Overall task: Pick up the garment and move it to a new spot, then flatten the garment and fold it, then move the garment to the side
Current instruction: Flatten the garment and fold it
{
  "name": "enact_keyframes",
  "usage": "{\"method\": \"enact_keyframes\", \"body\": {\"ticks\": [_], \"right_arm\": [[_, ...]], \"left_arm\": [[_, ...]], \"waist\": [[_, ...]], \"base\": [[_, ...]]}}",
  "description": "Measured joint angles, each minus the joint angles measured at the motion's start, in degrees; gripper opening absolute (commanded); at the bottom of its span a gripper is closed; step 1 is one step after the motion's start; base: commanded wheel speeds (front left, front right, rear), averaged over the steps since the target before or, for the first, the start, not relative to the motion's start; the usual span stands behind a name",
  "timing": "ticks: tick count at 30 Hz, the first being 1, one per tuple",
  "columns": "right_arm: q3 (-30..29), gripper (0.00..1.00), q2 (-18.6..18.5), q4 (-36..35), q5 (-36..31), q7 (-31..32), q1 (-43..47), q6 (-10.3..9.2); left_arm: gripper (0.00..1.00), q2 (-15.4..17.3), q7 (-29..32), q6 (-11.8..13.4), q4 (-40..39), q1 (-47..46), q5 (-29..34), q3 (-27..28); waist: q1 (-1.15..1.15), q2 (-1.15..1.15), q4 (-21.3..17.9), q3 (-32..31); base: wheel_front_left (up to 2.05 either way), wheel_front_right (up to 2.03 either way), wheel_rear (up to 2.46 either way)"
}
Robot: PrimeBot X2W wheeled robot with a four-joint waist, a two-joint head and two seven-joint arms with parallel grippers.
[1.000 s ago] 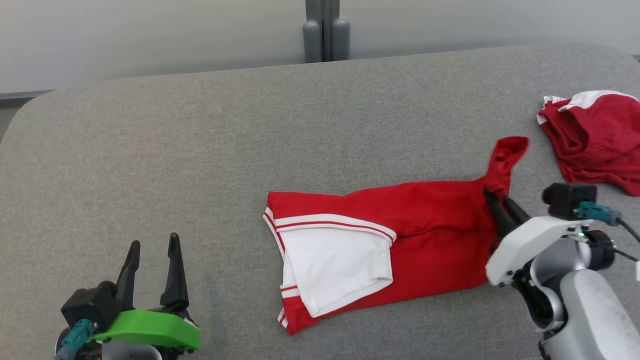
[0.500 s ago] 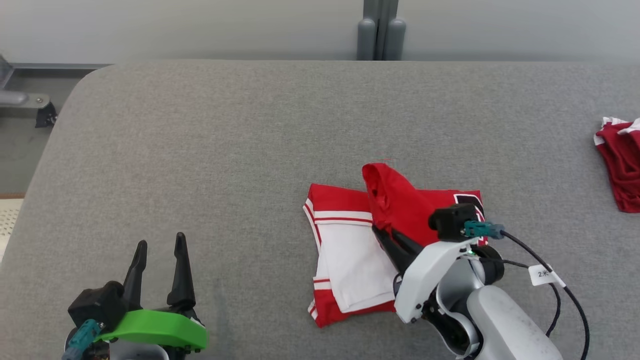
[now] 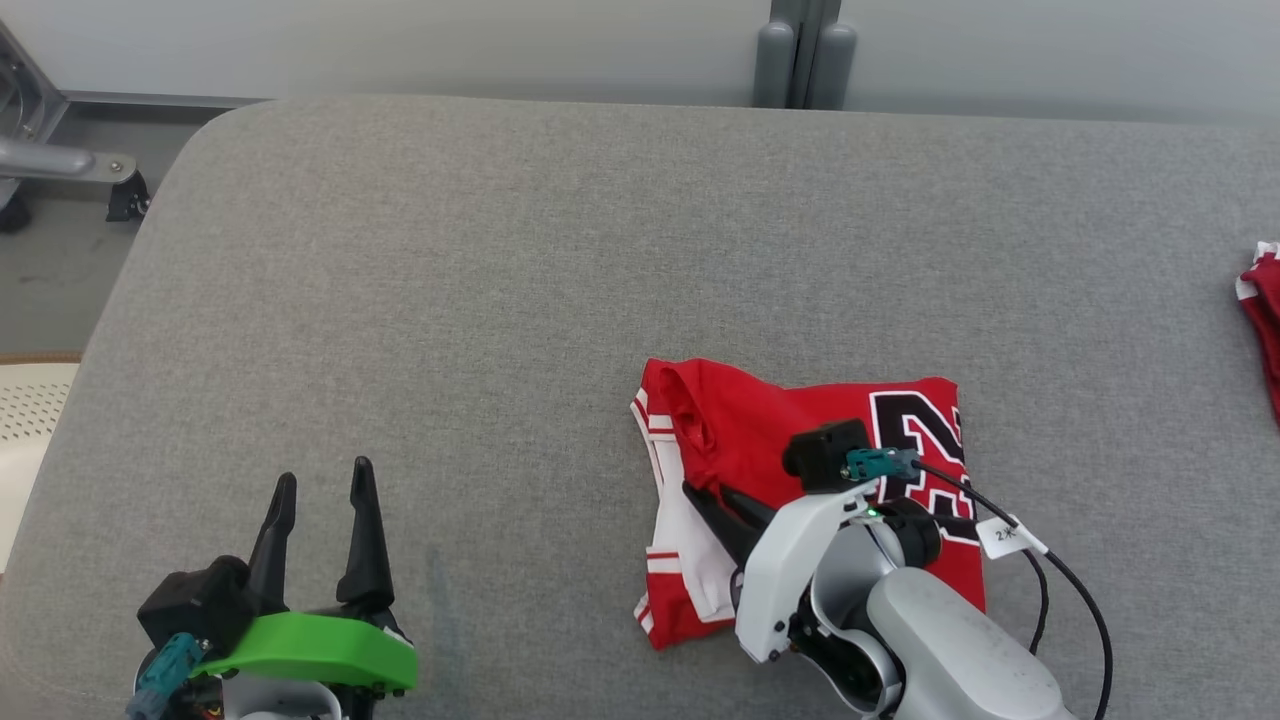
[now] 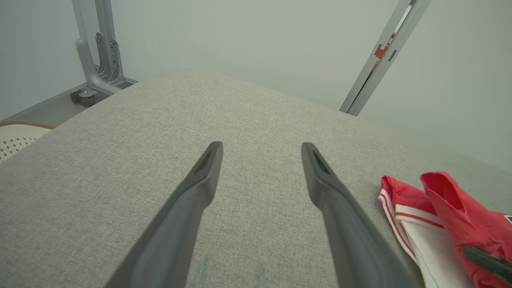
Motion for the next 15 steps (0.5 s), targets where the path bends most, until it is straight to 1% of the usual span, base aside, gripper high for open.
{"method": "enact_keyframes", "body": {"ticks": [2, 3, 4, 5, 6, 11, 15], "right_arm": [[1.59, 0.00, 0.08, 0.99, 1.02, -0.62, -0.84, 0.00], [2.54, 0.03, 0.05, 1.60, 1.72, -0.93, -1.32, 0.00], [3.25, 0.31, 0.07, 2.23, 2.23, -1.13, -1.75, 0.00], [4.11, 0.46, 0.07, 2.83, 2.63, -1.55, -2.09, 0.00], [4.90, 1.00, 0.04, 3.35, 2.96, -1.60, -2.41, 0.00], [8.81, 1.00, 0.16, 3.72, 5.09, -4.32, -3.59, 0.01], [8.71, 1.00, 0.19, 2.42, 5.28, -8.42, -4.17, 0.01]], "left_arm": [[1.00, -0.15, -0.04, -0.21, 0.15, -0.08, 0.05, 0.08], [1.00, -0.24, -0.04, -0.25, 0.27, -0.12, 0.09, 0.11], [1.00, -0.31, -0.04, -0.37, 0.36, -0.15, 0.14, 0.14], [1.00, -0.38, -0.05, -0.41, 0.46, -0.18, 0.15, 0.19], [1.00, -0.47, -0.05, -0.43, 0.57, -0.19, 0.18, 0.22], [1.00, -0.69, -0.05, -0.66, 0.96, -0.19, 0.44, 0.29], [1.00, -0.88, -0.07, -0.91, 0.98, -0.16, 0.70, 0.12]], "waist": [[0.00, 0.00, 0.05, 0.10], [0.00, 0.00, 0.06, 0.11], [0.00, 0.00, 0.07, 0.09], [0.00, 0.00, 0.09, 0.06], [0.00, 0.00, 0.09, 0.02], [0.00, 0.00, -0.15, -0.36], [0.00, 0.00, -0.62, -0.74]], "base": [[0.00, 0.00, 0.00], [0.00, 0.00, 0.00], [0.00, 0.00, 0.00], [0.00, 0.00, 0.00], [0.00, 0.00, 0.00], [0.00, 0.00, 0.00], [0.00, 0.00, 0.00]]}}
